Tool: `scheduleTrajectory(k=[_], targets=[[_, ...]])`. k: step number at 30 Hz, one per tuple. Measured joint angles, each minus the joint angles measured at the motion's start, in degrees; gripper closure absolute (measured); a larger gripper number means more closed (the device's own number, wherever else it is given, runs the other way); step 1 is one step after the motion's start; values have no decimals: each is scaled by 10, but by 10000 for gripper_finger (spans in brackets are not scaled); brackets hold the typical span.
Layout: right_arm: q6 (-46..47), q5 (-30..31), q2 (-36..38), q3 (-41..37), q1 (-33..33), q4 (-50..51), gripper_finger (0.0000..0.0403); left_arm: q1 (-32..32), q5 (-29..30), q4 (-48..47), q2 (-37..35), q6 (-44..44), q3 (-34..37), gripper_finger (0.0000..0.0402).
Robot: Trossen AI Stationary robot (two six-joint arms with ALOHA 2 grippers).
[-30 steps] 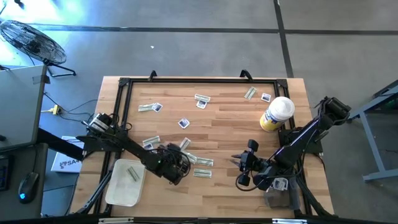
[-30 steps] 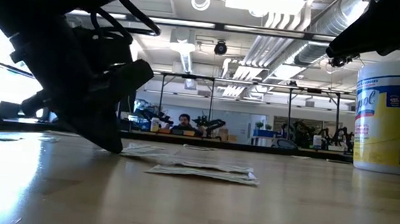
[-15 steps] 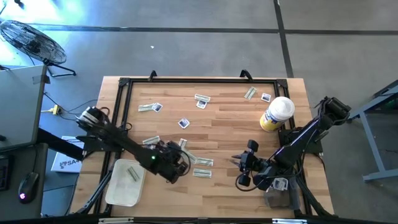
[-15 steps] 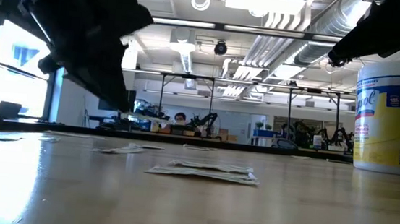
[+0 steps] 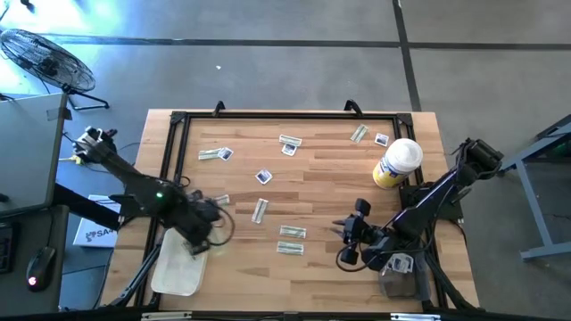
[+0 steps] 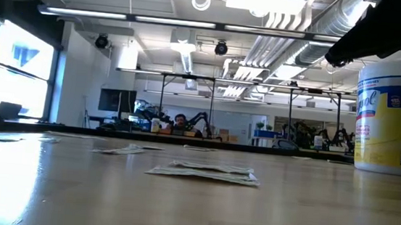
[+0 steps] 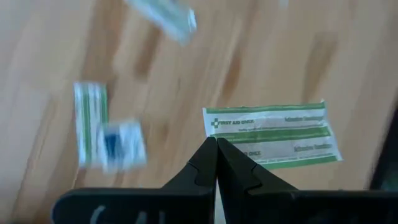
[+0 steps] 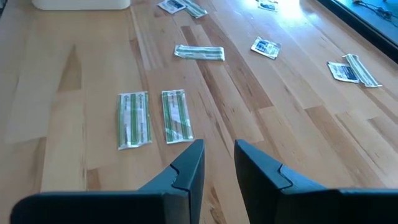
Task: Pick & Place First Aid Supplies
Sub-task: Put the green bandage into the white bin
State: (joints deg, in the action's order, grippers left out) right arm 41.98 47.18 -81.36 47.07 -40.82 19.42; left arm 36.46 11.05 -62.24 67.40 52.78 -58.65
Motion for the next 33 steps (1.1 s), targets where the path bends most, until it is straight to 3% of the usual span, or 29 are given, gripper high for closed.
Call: scheduleTrajectory(k=[4, 7, 19, 23, 33], targets=[[0, 3, 0, 0, 6, -4, 320, 33, -98, -98, -33, 0, 9, 401], [0, 5, 0, 0, 7, -5, 320, 61, -129, -117, -36, 0, 28, 401], [-5, 4, 0, 0, 22, -5, 320, 108, -145, 91, -19, 70, 161, 401], [-5, -1, 0, 0, 27, -5, 320, 108, -163, 94, -19, 129, 183, 401], [-5, -2, 0, 0, 30, -7, 320, 108, -172, 101, -19, 140, 174, 396]])
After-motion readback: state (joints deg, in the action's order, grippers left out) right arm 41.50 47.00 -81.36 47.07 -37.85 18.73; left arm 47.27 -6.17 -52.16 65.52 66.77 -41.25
